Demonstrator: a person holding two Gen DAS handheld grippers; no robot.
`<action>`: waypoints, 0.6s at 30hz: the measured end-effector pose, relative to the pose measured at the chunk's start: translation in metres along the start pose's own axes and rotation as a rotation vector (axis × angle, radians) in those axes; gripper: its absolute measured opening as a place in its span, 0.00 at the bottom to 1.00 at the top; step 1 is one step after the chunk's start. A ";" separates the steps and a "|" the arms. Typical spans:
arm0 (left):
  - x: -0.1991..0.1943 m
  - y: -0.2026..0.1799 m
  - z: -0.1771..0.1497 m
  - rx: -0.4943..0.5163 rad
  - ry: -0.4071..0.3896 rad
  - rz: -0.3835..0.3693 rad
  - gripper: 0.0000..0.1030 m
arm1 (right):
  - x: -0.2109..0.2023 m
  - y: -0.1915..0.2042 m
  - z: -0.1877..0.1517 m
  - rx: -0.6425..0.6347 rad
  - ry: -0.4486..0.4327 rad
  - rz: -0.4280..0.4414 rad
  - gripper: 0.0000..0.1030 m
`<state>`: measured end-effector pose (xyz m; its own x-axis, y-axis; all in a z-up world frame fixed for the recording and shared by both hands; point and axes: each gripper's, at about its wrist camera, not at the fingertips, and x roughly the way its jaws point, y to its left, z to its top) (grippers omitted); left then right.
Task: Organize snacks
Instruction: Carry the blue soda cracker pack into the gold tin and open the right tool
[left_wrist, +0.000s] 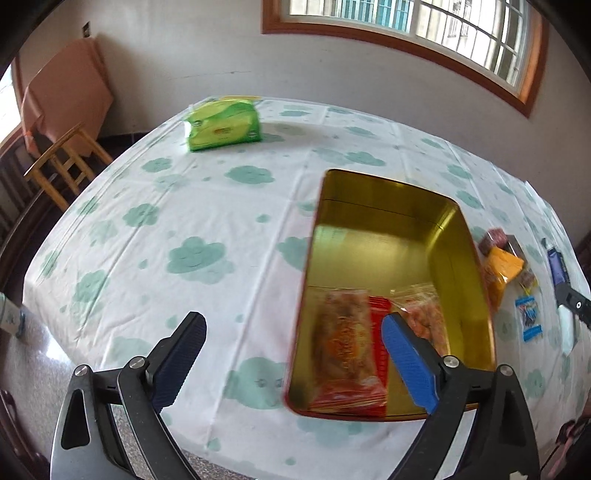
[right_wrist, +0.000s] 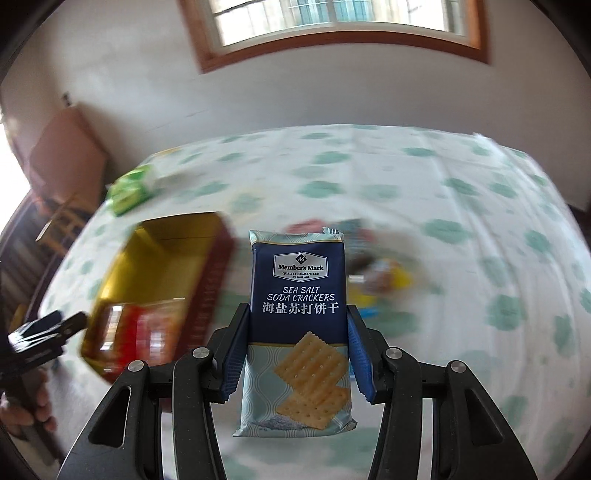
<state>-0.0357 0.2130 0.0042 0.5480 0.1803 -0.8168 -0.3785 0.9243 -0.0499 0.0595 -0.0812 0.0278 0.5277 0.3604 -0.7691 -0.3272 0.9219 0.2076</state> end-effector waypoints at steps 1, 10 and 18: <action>0.000 0.004 -0.001 -0.009 0.004 0.005 0.92 | 0.002 0.010 0.000 -0.014 0.004 0.020 0.49; -0.001 0.028 -0.008 -0.066 0.024 0.060 0.92 | 0.028 0.092 -0.009 -0.136 0.059 0.130 0.49; 0.000 0.037 -0.011 -0.079 0.037 0.084 0.92 | 0.048 0.129 -0.018 -0.207 0.096 0.153 0.49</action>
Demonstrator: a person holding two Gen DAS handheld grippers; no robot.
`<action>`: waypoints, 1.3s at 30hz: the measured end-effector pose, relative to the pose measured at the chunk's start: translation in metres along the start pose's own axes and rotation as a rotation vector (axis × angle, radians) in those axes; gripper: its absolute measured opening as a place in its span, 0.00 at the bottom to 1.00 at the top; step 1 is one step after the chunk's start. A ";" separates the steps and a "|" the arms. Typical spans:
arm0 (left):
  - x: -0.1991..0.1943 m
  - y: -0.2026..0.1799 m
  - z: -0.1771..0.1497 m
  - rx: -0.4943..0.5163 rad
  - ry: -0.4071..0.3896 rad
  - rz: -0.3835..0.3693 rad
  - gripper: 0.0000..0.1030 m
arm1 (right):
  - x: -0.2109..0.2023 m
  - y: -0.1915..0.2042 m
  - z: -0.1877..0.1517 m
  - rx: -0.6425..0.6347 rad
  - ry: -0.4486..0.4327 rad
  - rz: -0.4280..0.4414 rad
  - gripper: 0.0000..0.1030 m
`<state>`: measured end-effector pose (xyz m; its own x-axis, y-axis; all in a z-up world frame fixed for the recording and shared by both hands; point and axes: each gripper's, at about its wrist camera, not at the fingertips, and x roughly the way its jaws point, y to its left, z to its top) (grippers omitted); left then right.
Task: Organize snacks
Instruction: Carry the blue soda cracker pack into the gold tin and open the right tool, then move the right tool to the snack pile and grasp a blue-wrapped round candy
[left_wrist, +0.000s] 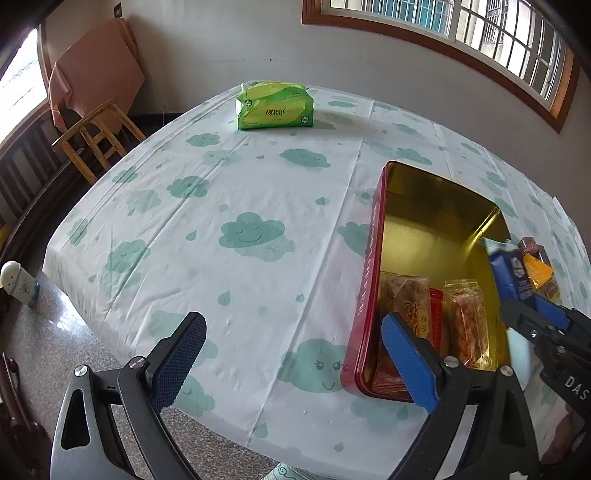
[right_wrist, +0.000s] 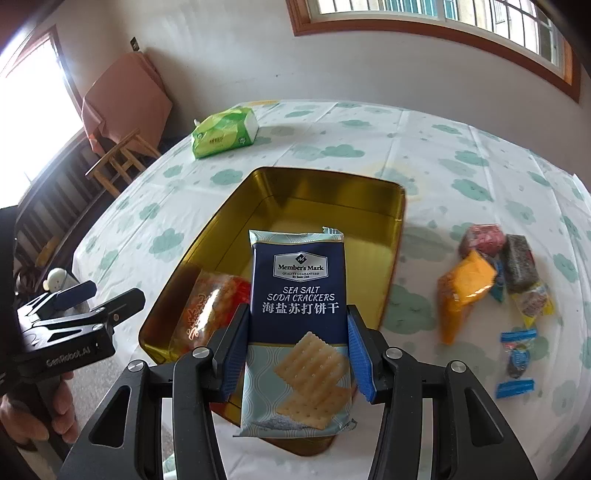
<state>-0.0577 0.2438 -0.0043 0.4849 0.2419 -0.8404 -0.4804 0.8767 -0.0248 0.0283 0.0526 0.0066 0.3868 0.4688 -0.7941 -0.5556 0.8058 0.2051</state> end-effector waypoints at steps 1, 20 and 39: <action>0.001 0.000 -0.001 0.001 0.003 0.002 0.92 | 0.003 0.002 0.000 -0.002 0.005 0.001 0.49; 0.003 0.000 -0.005 0.003 0.033 0.001 0.92 | 0.034 0.006 -0.007 -0.034 0.054 -0.065 0.49; -0.003 -0.015 -0.006 0.034 0.016 -0.025 0.92 | 0.015 -0.004 -0.008 -0.015 0.007 -0.023 0.58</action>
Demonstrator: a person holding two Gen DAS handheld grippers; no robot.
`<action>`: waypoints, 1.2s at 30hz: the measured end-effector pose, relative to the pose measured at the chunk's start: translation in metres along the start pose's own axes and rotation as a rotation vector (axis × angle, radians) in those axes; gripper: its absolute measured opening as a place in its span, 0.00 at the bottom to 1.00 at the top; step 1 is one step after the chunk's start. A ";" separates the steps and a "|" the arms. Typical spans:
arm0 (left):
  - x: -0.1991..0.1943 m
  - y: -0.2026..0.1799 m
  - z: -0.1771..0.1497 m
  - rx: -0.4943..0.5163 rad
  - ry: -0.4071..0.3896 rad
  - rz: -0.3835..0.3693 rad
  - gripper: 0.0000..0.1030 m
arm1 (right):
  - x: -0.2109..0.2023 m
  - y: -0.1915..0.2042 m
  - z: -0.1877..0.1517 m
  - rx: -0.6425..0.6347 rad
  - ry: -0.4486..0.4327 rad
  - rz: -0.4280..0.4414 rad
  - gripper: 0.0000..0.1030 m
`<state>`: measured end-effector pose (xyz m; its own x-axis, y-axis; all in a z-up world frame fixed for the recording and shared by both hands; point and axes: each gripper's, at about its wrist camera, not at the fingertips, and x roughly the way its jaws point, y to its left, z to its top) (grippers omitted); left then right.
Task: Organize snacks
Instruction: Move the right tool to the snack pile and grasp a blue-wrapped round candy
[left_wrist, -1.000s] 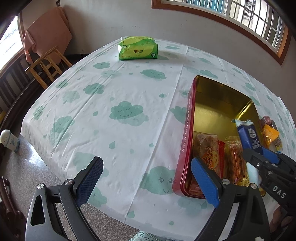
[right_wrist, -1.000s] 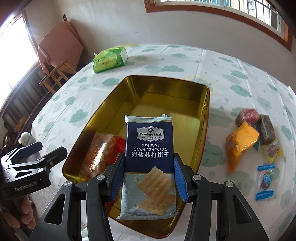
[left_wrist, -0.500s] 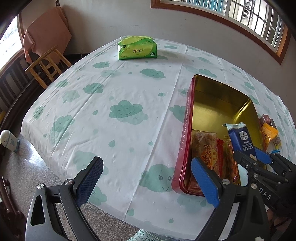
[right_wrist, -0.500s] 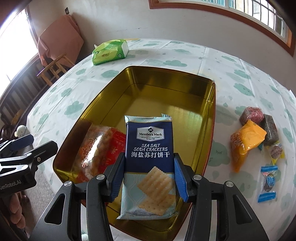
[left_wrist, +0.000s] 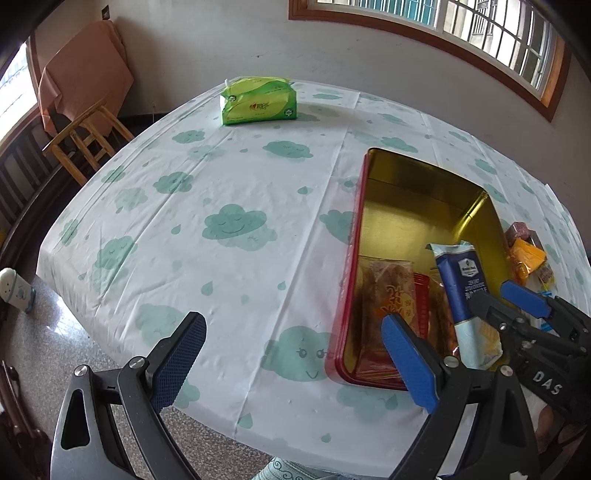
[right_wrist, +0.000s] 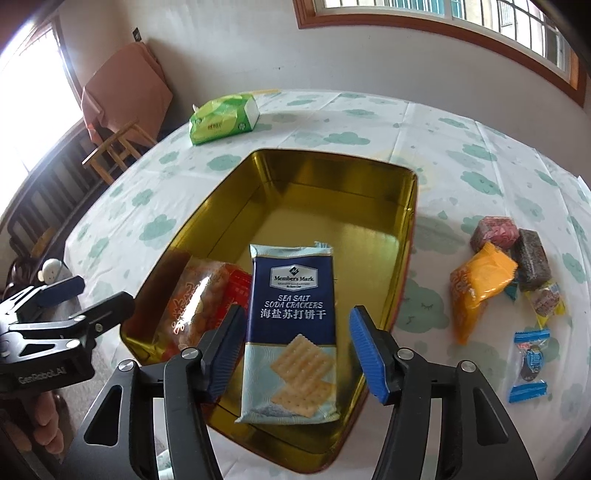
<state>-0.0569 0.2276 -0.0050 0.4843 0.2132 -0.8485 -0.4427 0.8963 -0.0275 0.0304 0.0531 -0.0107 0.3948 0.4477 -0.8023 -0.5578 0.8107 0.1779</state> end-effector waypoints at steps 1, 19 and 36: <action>-0.001 -0.001 0.000 0.002 -0.003 -0.002 0.92 | -0.003 -0.002 0.000 0.004 -0.006 0.003 0.58; -0.007 -0.041 0.000 0.088 -0.022 -0.042 0.92 | -0.050 -0.127 -0.033 0.092 -0.068 -0.222 0.58; -0.012 -0.130 -0.010 0.268 -0.043 -0.119 0.92 | -0.017 -0.168 -0.051 0.134 -0.018 -0.237 0.42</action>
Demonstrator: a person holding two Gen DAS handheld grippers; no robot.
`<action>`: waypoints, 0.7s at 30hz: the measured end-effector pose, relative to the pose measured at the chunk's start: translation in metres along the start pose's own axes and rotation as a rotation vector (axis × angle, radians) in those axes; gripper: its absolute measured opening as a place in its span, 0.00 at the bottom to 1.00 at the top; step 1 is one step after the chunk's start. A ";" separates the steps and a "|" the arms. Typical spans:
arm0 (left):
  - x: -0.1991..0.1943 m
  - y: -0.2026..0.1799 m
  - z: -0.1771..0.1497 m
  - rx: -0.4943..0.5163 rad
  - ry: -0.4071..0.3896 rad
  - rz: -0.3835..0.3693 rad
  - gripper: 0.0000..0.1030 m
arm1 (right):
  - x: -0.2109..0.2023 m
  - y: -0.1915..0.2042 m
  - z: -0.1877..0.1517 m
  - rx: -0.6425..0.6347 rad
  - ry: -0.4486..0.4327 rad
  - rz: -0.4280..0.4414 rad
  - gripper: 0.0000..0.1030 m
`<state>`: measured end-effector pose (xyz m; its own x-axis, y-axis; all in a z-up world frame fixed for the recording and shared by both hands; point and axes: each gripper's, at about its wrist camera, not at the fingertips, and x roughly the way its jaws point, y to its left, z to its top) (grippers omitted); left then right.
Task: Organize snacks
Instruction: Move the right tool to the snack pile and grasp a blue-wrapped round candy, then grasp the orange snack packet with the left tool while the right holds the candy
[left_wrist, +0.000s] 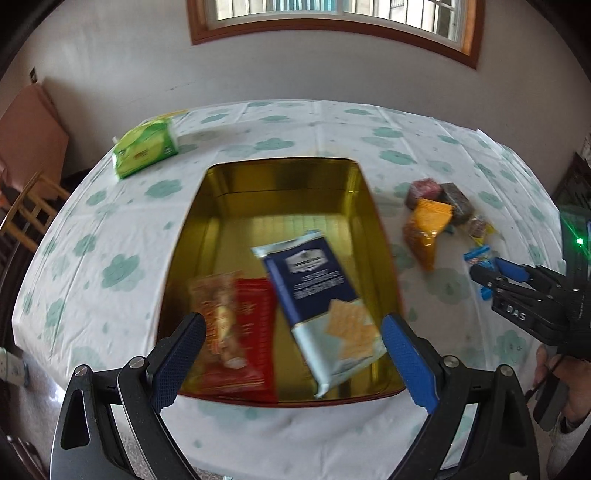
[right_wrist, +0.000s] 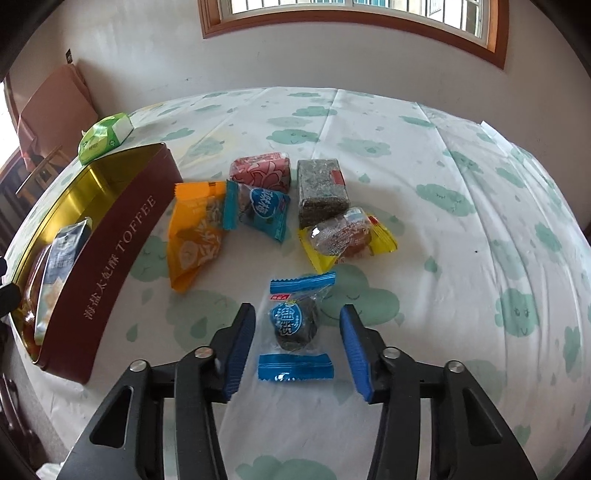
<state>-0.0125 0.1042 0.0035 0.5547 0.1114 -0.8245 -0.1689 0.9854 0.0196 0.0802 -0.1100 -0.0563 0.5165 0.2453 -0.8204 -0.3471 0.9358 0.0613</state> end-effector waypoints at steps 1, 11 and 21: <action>0.001 -0.005 0.001 0.008 -0.002 -0.007 0.92 | 0.002 -0.001 0.000 0.001 0.002 0.002 0.41; 0.007 -0.058 0.020 0.083 -0.025 -0.096 0.92 | -0.001 -0.022 -0.004 0.028 -0.051 -0.043 0.29; 0.025 -0.099 0.041 0.120 -0.009 -0.201 0.78 | -0.001 -0.088 -0.005 0.134 -0.078 -0.151 0.29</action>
<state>0.0515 0.0148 0.0044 0.5744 -0.0882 -0.8138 0.0438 0.9961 -0.0771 0.1064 -0.1933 -0.0640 0.6156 0.1142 -0.7797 -0.1571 0.9874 0.0206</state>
